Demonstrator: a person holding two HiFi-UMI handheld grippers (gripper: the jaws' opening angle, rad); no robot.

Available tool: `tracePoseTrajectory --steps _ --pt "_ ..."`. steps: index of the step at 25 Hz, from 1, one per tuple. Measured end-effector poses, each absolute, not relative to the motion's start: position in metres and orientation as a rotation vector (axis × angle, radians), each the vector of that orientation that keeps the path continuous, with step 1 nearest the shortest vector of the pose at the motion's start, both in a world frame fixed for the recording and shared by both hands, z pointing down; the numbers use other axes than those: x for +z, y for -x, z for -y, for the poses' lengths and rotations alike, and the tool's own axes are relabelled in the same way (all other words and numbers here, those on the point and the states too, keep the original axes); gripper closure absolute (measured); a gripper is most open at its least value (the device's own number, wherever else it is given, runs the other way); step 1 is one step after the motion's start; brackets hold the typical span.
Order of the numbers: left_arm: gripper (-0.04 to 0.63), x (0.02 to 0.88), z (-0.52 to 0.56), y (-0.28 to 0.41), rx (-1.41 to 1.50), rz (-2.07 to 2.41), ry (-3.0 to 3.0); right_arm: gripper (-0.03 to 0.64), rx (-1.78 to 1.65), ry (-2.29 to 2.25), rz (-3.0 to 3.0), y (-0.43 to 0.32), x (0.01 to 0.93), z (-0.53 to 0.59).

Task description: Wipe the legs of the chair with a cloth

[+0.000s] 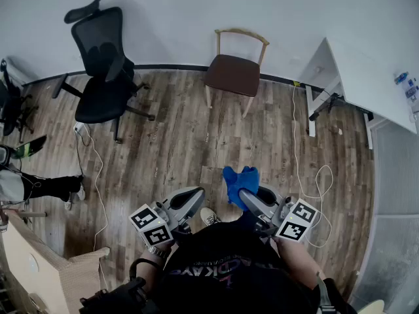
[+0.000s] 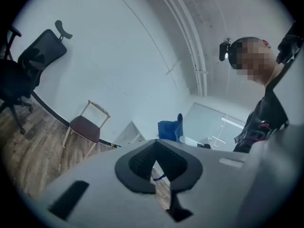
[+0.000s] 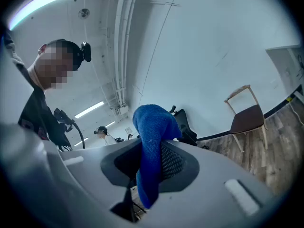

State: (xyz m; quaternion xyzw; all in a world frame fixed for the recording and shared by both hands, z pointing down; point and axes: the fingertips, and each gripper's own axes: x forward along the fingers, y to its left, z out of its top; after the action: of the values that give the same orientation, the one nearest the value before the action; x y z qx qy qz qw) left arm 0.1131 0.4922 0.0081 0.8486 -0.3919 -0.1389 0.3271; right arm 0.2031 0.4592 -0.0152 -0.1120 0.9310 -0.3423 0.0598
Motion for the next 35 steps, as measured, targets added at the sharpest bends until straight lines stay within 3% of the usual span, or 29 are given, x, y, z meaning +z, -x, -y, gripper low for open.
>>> tracePoseTrajectory --steps 35 --pt "0.597 0.024 -0.484 -0.072 -0.417 1.082 -2.158 0.528 -1.032 0.269 -2.805 -0.171 -0.021 -0.427"
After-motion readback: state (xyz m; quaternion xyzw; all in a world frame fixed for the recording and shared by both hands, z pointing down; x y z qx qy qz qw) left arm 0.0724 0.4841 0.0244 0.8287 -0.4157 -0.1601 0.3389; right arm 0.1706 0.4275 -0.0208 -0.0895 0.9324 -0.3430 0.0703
